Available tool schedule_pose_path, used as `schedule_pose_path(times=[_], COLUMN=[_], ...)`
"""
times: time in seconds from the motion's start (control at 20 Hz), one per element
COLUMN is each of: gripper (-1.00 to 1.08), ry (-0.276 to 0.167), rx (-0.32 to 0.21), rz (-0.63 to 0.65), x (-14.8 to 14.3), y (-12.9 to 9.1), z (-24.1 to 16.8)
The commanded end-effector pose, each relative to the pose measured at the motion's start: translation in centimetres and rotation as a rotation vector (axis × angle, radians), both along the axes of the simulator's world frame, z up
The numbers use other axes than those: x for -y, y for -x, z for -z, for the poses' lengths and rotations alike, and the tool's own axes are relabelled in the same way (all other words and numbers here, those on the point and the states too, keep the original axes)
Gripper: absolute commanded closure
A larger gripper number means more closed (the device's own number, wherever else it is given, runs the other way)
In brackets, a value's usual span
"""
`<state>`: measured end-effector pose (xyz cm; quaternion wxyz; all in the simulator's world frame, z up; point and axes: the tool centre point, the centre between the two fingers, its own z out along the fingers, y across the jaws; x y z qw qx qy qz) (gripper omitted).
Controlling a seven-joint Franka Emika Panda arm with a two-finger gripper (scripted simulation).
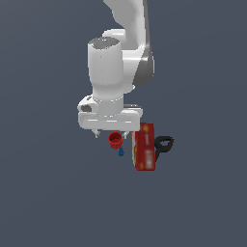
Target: Pick up a designated object from a clutter of objects.
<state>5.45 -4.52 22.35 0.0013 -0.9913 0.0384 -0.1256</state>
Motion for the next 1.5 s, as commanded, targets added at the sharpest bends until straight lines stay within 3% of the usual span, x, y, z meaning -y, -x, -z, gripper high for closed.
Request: schedule_pose_path(times=[0.0,0.05,0.3,1.05,1.45], gripper=[-0.92,-0.92,-0.92,-0.92,-0.92], ry=[0.0,0.001,0.001,-0.005,-0.006], rx=[-0.052,-0.003,-0.024,-0.214,-0.257], rz=[-0.003,-0.001,-0.001,-0.009,-0.011], x=[-0.1,0.0,-0.1,-0.4,-0.5], y=[1.2,2.4,2.8,7.5,9.0], z=[3.3,0.4,2.0,15.1,18.0])
